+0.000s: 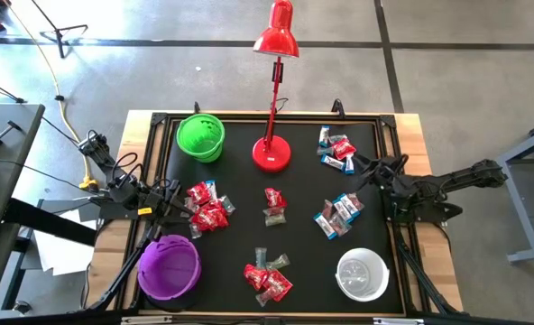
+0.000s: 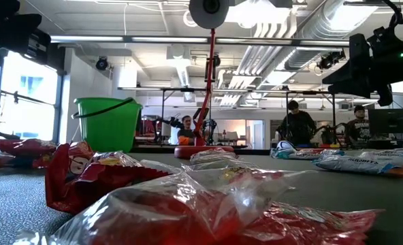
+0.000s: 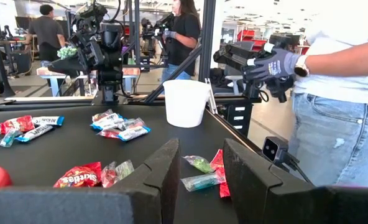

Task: Sort candy
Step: Put the white chocolate into the white bucket

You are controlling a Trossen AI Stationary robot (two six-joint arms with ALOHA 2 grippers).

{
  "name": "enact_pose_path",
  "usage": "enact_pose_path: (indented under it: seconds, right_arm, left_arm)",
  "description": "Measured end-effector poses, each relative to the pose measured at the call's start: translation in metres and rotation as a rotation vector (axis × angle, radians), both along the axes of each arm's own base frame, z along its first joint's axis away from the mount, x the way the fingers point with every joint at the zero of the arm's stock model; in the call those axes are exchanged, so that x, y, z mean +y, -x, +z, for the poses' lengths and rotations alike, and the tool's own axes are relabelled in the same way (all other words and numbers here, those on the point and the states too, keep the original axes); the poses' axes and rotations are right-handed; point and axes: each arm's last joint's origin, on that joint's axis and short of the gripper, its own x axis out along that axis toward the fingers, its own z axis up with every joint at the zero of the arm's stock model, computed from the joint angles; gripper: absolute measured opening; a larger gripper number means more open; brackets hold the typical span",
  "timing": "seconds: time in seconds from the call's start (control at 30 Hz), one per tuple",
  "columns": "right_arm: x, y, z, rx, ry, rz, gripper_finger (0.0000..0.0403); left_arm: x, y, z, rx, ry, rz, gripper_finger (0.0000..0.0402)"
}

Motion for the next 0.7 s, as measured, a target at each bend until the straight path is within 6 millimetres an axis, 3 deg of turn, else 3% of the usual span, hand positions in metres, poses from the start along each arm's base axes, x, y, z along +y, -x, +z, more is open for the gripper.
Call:
enact_pose_path:
  seconds: [0.3, 0.7]
  right_arm:
    - [0.003, -0.003, 0.005, -0.115, -0.086, 0.138, 0.013]
    - [0.006, -0.005, 0.017, -0.173, -0.023, 0.285, 0.013]
  left_arm:
    - [0.0, 0.0, 0.0, 0.0, 0.0, 0.0, 0.0106]
    - [0.0, 0.0, 0.0, 0.0, 0.0, 0.0, 0.0106]
